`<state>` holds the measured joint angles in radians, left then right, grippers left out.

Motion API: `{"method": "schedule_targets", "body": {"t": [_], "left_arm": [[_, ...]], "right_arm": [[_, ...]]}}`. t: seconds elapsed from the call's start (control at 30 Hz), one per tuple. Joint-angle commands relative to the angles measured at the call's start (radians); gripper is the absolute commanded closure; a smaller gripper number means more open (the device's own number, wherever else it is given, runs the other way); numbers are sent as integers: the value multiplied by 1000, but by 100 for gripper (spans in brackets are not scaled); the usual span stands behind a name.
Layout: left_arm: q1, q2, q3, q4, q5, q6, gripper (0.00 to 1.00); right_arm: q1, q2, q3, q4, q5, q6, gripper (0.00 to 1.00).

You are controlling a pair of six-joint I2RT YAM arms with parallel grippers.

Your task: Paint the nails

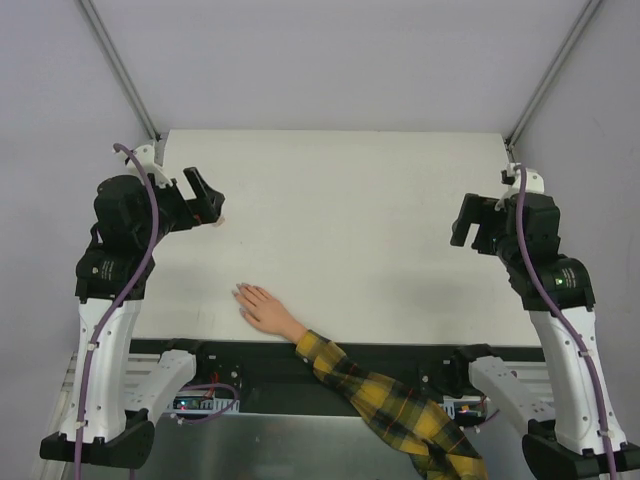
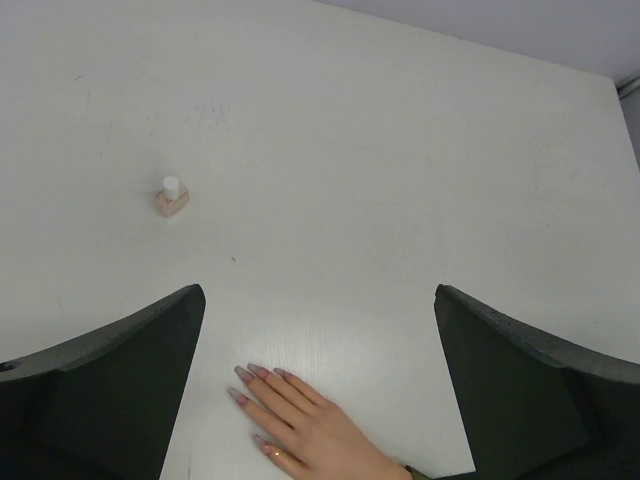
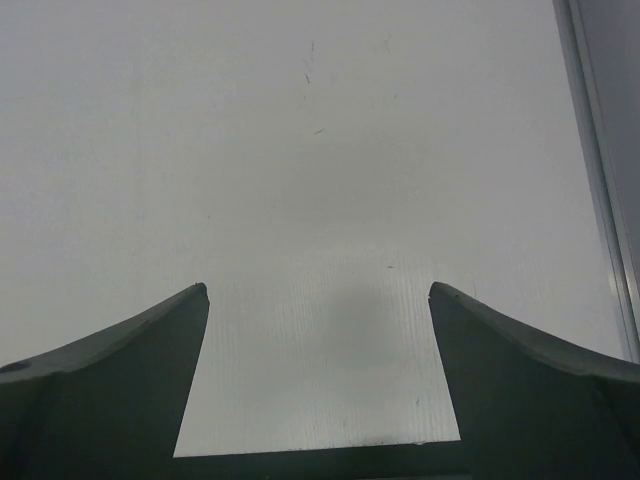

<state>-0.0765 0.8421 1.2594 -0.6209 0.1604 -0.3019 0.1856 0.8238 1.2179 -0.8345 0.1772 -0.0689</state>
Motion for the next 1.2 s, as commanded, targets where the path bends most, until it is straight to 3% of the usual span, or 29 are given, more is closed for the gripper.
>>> {"method": "schedule_targets", "body": {"t": [0.0, 0.2, 0.37, 0.47, 0.53, 0.63, 0.97, 1.17], "left_arm": [[12, 21, -18, -54, -130, 18, 1], [15, 139, -15, -132, -213, 35, 5], [20, 250, -23, -105, -269, 32, 6], [24, 354, -5, -74, -288, 73, 13], [29, 432, 4, -40, -292, 104, 24], [43, 552, 49, -25, -303, 142, 35], [64, 892, 257, -13, -274, 196, 43], [70, 972, 305, -11, -263, 195, 48]], "right_arm": [[61, 29, 40, 14, 33, -2, 4], [216, 118, 26, 93, -5, 47, 4], [475, 251, 48, 163, 39, 57, 4], [557, 314, 63, 190, -7, 44, 4], [595, 328, 58, 224, -30, 32, 4], [609, 331, 43, 258, -57, 34, 4], [607, 322, 28, 236, -47, -22, 4], [609, 314, 19, 230, -30, -43, 4]]}}
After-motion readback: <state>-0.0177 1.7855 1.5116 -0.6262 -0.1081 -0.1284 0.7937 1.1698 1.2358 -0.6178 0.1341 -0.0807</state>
